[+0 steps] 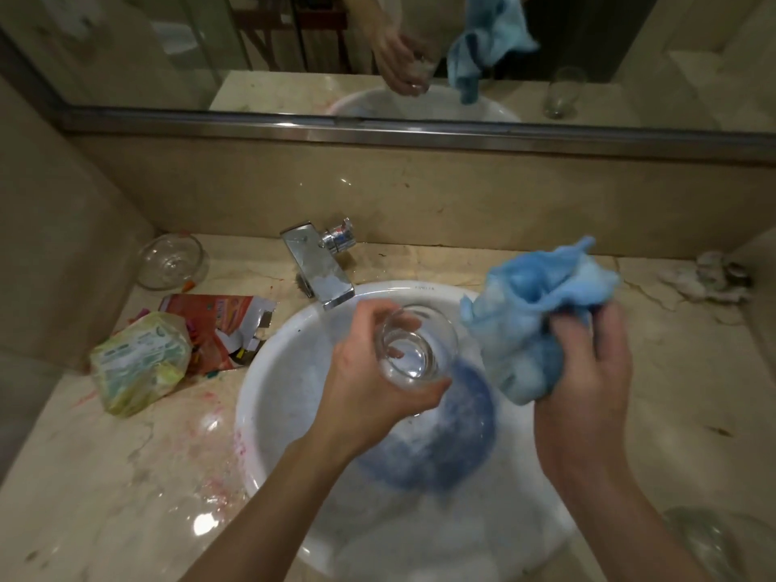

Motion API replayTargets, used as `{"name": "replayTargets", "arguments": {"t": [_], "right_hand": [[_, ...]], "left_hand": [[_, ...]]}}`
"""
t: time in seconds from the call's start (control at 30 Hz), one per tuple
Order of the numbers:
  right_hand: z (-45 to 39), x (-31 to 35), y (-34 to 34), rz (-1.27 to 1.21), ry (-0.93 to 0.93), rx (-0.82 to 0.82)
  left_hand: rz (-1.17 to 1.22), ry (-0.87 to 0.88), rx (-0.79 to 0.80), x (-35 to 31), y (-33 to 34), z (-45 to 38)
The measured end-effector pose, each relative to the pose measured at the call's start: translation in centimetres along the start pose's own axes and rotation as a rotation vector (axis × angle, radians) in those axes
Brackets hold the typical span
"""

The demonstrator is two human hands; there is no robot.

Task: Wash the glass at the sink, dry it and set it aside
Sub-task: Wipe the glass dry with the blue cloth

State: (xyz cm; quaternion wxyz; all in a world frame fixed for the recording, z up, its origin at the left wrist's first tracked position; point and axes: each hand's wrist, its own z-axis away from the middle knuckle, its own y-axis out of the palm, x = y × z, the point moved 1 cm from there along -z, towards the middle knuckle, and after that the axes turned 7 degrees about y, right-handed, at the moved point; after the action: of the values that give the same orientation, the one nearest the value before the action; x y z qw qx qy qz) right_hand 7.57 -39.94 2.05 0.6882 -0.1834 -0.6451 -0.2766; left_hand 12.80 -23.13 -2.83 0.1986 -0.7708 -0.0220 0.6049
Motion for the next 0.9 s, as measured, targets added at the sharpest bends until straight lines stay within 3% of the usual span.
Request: {"name": "replayTargets", "arguments": {"t": [0.1, 0.2, 0.27, 0.47, 0.67, 0.8, 0.9], "right_hand": [[1.4, 1.8, 0.7, 0.096, -0.137, 0.042], [1.7, 1.5, 1.1, 0.609, -0.447, 0.132], [1.7, 0.8, 1.3, 0.827, -0.588, 0.291], [0.7, 2.2, 0.3, 0.922, -0.504, 0.736], [-1.1, 3.3, -0.1, 1.346, -0.453, 0.974], [-1.6, 2.9, 0.2, 1.340, -0.409, 1.088], [-1.8, 2.0, 0.5, 1.186, -0.304, 1.192]], "left_hand": [[-0.010, 0.051, 0.002, -0.2, 0.1, 0.1], [0.022, 0.115, 0.029, -0.5, 0.3, -0.1], [0.037, 0.098, 0.049, -0.2, 0.2, -0.2], [0.033, 0.137, 0.110, 0.0, -0.8, -0.3], [-0.019, 0.178, 0.115, 0.1, -1.2, 0.1], [-0.051, 0.184, 0.215, 0.0, -1.1, 0.2], [-0.091, 0.202, 0.253, -0.4, -1.1, 0.1]]}}
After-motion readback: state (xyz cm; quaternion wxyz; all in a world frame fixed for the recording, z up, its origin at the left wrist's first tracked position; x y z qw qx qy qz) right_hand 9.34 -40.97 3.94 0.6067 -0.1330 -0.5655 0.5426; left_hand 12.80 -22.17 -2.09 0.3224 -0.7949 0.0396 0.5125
